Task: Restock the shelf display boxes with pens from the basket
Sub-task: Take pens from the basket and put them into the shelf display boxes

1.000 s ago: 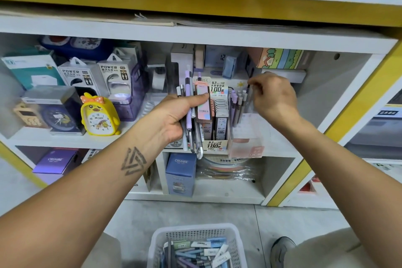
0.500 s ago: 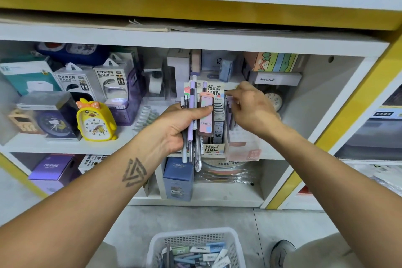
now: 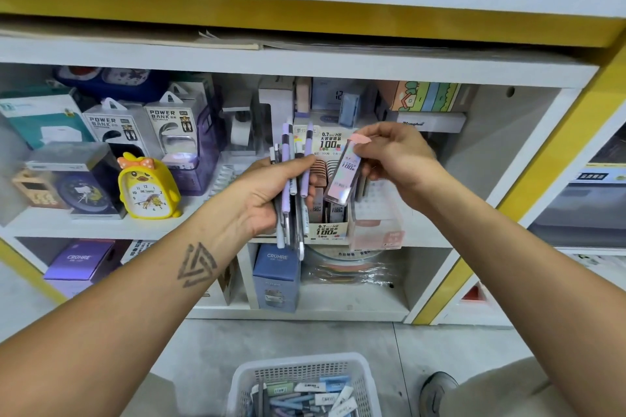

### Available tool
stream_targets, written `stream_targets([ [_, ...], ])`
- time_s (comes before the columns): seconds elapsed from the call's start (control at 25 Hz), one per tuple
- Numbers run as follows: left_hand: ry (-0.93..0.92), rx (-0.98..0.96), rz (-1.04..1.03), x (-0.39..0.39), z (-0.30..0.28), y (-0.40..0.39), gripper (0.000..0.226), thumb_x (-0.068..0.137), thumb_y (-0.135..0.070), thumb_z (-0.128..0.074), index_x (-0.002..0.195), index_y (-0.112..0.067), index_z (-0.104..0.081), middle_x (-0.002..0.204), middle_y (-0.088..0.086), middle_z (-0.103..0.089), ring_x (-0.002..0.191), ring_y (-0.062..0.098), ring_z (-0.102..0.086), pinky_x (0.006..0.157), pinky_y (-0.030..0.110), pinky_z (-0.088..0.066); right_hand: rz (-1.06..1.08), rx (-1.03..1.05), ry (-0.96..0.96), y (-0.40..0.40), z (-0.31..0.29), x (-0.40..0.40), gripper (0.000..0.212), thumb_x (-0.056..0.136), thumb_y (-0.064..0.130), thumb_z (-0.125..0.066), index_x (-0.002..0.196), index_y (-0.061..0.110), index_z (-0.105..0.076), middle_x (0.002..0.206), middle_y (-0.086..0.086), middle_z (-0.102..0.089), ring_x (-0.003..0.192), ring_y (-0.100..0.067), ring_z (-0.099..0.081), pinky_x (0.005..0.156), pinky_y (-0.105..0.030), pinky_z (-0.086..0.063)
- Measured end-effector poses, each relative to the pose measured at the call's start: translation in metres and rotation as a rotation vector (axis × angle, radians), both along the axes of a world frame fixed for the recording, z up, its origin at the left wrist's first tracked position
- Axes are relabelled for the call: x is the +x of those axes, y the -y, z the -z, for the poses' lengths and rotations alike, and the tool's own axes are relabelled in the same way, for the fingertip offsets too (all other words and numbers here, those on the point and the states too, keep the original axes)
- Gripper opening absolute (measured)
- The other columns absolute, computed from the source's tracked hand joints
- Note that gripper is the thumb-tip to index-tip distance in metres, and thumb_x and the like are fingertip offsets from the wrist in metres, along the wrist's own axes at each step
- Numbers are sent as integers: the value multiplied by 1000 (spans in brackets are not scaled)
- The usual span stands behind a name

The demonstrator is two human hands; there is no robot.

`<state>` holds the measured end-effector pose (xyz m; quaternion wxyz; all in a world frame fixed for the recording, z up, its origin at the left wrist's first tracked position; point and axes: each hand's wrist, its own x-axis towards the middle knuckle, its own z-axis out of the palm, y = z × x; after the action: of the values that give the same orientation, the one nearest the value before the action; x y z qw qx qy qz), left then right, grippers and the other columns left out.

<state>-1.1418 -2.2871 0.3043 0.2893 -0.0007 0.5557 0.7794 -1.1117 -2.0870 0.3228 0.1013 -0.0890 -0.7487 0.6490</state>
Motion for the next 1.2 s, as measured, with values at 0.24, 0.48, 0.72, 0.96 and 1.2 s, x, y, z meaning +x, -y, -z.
stream_targets([
  [0.24, -25, -43, -120, -12, -11, 19, 14, 88, -10, -70, 98, -2, -65, 71, 11, -62, 55, 19, -58, 47, 26, -52, -36, 342, -215, -2, 0, 3, 3, 98, 15, -63, 98, 11, -63, 89, -13, -72, 64, -28, -70, 60, -36, -60],
  [0.48, 2, -42, -76, -6, -6, 21, 25, 87, -9, -71, 110, 0, -64, 69, 12, -63, 55, 20, -59, 47, 27, -53, -172, 614, -211, 14, 18, 2, 4, 99, 24, -62, 97, 21, -63, 82, -1, -71, 67, -15, -72, 64, -35, -59],
  [0.72, 2, -45, -7, -7, 1, 23, 15, 85, -8, -73, 96, -2, -66, 66, 12, -63, 53, 20, -61, 47, 27, -53, -199, 1064, -199, 23, 34, -5, 11, 97, 23, -62, 107, 21, -60, 90, 3, -69, 81, -19, -64, 76, -39, -55],
  [0.96, -24, -55, 166, -3, 6, 15, 7, 83, -12, -75, 78, -9, -73, 67, 10, -63, 55, 20, -59, 48, 27, -51, -82, 94, -87, 31, 13, -6, 15, 98, 18, -63, 110, 10, -66, 85, -8, -75, 55, -16, -59, 45, -24, -42],
  [1.2, -18, -46, 323, 5, 4, 12, 20, 77, -17, -77, 93, -8, -70, 69, 11, -62, 57, 20, -61, 48, 27, -51, -84, -159, -18, 25, 7, -3, 21, 94, 8, -67, 114, 3, -66, 81, -9, -71, 59, -15, -60, 52, -22, -48],
])
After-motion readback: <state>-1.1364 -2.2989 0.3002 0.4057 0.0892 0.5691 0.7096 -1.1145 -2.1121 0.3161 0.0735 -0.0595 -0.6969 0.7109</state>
